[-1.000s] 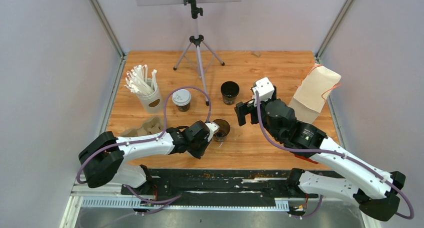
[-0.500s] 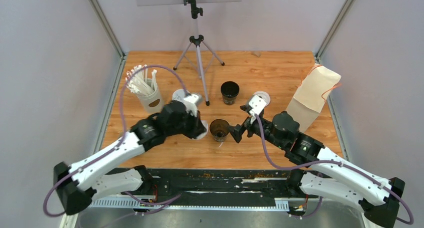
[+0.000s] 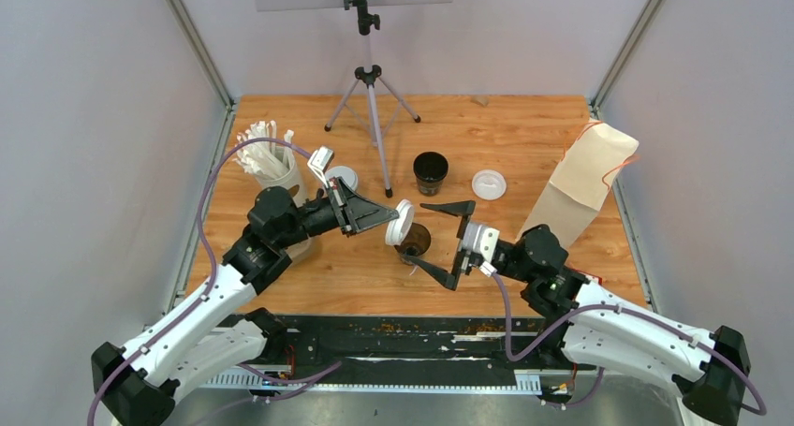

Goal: Pack the takeout coffee

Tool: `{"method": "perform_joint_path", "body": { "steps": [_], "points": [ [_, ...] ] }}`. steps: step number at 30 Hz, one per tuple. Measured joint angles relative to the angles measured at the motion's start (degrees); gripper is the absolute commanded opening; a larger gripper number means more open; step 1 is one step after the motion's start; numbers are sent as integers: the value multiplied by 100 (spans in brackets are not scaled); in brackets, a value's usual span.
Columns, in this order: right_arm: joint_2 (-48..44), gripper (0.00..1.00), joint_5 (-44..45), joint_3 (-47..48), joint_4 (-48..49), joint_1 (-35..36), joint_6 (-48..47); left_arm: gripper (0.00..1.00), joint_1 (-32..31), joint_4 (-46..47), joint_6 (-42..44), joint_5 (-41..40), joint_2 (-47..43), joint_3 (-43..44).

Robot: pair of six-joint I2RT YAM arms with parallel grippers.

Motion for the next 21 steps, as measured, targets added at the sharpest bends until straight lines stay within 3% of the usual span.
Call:
{"method": "perform_joint_path", "body": {
  "steps": [8,21],
  "points": [
    [533,94,-15,369,199,109,-358,0,0,800,-863,304,-118,-59],
    [763,80,341,553,232,205,-431,0,11,1110,-1165,313,-245,-153]
  ]
}}
